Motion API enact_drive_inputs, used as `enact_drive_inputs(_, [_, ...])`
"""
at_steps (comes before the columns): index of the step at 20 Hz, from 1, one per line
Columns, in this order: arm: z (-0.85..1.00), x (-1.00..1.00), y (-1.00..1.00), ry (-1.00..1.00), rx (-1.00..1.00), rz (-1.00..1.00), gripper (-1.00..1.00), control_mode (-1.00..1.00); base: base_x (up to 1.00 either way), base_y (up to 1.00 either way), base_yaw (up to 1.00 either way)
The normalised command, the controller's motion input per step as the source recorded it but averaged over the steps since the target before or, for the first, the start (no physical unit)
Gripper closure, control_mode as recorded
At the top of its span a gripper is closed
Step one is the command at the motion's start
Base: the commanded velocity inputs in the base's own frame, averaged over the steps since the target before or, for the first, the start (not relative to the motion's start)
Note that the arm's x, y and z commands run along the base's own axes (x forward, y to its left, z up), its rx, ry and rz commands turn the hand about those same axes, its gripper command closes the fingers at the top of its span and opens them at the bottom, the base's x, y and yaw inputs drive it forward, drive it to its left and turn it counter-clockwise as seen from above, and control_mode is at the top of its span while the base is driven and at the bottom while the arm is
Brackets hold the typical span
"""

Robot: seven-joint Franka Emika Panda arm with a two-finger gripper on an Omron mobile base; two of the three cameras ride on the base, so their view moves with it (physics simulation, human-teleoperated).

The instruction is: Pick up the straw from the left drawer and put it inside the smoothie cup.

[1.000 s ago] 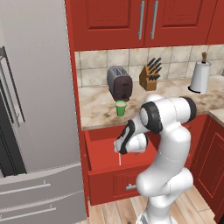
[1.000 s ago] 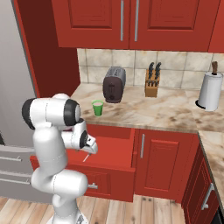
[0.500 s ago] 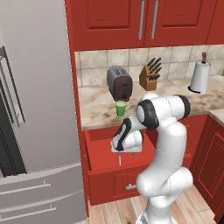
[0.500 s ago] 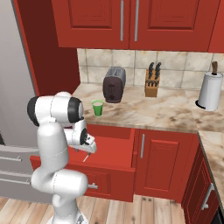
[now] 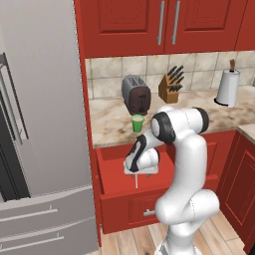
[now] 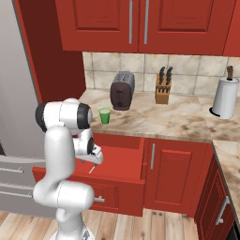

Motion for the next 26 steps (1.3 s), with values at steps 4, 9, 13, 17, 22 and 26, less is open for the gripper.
enact_drive_inputs(4, [-0.31, 0.19, 0.04, 0.00, -0.01, 0.00, -1.00, -1.00, 0.00, 0.00, 0.00])
enact_drive_inputs(9, [-0.29, 0.20, 0.07, 0.00, -0.02, 0.00, -1.00, -1.00, 0.00, 0.00, 0.00])
enact_drive_inputs(13, [-0.26, 0.22, 0.07, 0.00, -0.02, 0.00, -1.00, -1.00, 0.00, 0.00, 0.00])
enact_drive_inputs(17, [-0.25, 0.24, 0.03, 0.01, -0.01, 0.00, -1.00, -1.00, 0.00, 0.00, 0.00])
enact_drive_inputs(22, [-0.22, 0.24, 0.00, 0.01, 0.00, 0.00, -1.00, -1.00, 0.00, 0.00, 0.00])
enact_drive_inputs(26, [-0.21, 0.22, 0.00, 0.00, 0.00, 0.00, -1.00, -1.00, 0.00, 0.00, 0.00])
